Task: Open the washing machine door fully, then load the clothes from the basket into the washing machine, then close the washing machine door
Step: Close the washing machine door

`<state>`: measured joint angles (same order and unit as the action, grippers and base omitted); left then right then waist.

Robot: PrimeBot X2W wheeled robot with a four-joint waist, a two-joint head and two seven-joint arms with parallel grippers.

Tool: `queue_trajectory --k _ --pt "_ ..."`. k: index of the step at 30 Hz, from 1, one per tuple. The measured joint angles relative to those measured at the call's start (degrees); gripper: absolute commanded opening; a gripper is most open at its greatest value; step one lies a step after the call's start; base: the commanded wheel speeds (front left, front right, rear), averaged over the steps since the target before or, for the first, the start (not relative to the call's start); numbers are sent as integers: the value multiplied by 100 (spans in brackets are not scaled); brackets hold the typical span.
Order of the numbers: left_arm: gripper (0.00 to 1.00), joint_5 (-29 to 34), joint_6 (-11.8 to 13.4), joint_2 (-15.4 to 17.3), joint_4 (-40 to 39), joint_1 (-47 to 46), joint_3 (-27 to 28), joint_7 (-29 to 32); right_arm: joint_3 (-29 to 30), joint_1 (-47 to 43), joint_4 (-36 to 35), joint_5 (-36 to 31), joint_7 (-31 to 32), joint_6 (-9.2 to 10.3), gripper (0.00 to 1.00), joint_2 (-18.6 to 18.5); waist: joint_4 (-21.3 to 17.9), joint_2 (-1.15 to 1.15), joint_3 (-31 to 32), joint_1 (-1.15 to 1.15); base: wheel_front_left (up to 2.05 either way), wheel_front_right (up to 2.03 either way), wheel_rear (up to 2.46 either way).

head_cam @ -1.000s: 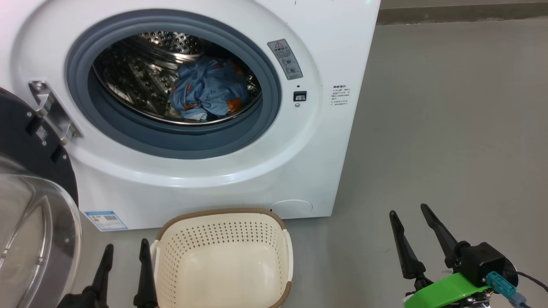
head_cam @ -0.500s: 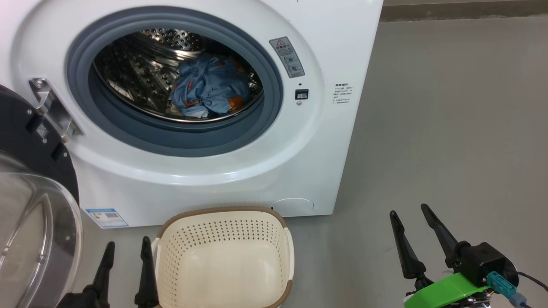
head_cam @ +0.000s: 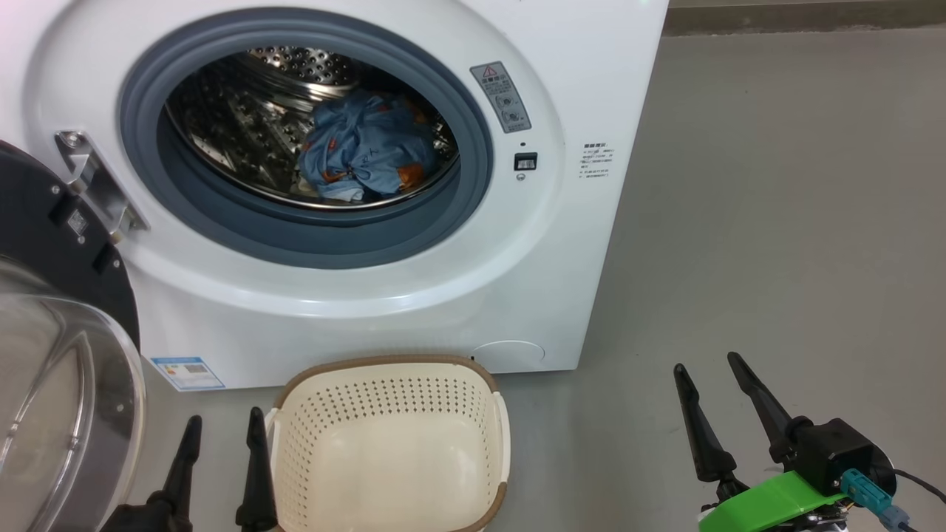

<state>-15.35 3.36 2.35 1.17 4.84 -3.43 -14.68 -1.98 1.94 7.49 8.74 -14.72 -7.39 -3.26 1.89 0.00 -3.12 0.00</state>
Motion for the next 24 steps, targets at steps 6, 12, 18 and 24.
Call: queue_trajectory --k 6,12,18,24 --pt "100 11 -2 0 0 0 5 0 0 0 18 0 0 0 100 0 -27 0 31 0 0 0 0" --pt "100 123 -5 1 -4 -1 29 0 3 0 29 0 0 0 100 0 -34 0 54 0 0 0 0" --pt "100 126 -8 1 -5 -1 43 0 1 0 27 0 0 0 100 0 -41 0 52 0 0 0 0" --pt "100 144 -1 1 -2 -5 56 0 -2 1 29 0 0 0 100 0 -63 0 23 0 -24 24 0"
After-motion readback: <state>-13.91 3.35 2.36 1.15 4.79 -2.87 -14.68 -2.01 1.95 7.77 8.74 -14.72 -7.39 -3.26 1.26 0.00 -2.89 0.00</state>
